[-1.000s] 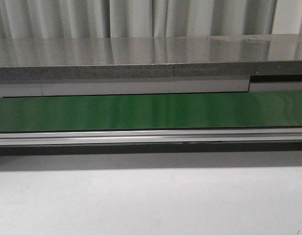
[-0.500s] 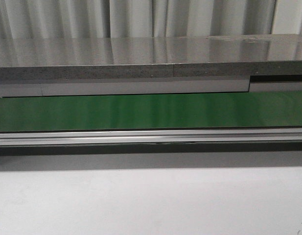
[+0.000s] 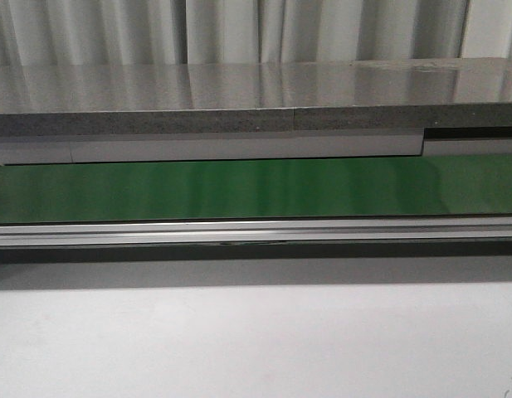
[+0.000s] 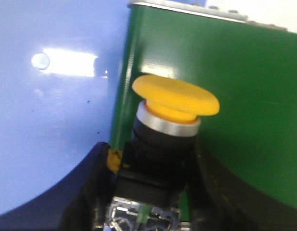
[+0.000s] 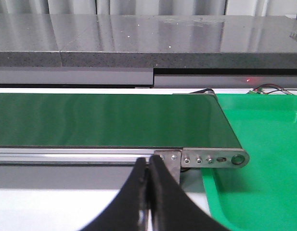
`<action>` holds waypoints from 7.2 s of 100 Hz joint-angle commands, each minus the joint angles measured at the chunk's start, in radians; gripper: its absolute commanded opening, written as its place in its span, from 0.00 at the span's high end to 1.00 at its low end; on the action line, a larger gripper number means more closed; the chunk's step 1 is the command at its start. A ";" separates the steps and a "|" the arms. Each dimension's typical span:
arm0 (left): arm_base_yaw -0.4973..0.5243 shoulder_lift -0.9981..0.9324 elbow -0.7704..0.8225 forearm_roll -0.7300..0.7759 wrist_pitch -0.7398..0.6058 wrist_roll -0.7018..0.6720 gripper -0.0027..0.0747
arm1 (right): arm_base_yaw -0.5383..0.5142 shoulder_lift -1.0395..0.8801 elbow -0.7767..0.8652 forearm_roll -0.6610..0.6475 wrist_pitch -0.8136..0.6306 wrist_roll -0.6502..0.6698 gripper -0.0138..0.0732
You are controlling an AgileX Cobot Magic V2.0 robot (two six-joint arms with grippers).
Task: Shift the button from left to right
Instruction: 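Place the button on the conveyor belt and open the left gripper, then let the belt carry the button toward the right gripper, then lower the right gripper onto the button and grasp it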
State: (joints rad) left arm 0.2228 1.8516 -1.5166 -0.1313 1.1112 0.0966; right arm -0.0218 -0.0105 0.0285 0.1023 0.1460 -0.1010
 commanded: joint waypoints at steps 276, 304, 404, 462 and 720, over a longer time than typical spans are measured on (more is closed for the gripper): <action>-0.294 -1.550 1.276 -0.107 -1.088 0.108 0.32 | 0.000 -0.017 -0.015 -0.010 -0.081 -0.002 0.92; -0.294 -1.550 1.276 -0.107 -1.083 0.108 0.92 | 0.000 -0.017 -0.015 -0.010 -0.081 -0.002 0.92; -0.294 -1.550 1.278 -0.107 -1.083 0.108 0.99 | 0.000 0.337 -0.557 0.023 0.315 -0.002 0.92; -0.294 -1.550 1.278 -0.107 -1.083 0.108 0.99 | 0.000 0.966 -0.906 0.189 0.591 -0.002 0.92; -0.294 -1.550 1.278 -0.107 -1.083 0.108 0.99 | 0.158 1.651 -1.207 0.120 0.428 -0.116 0.64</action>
State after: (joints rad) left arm -0.0602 0.2957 -0.2134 -0.2267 0.1061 0.2047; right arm 0.1387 1.6936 -1.1104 0.2315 0.5634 -0.2078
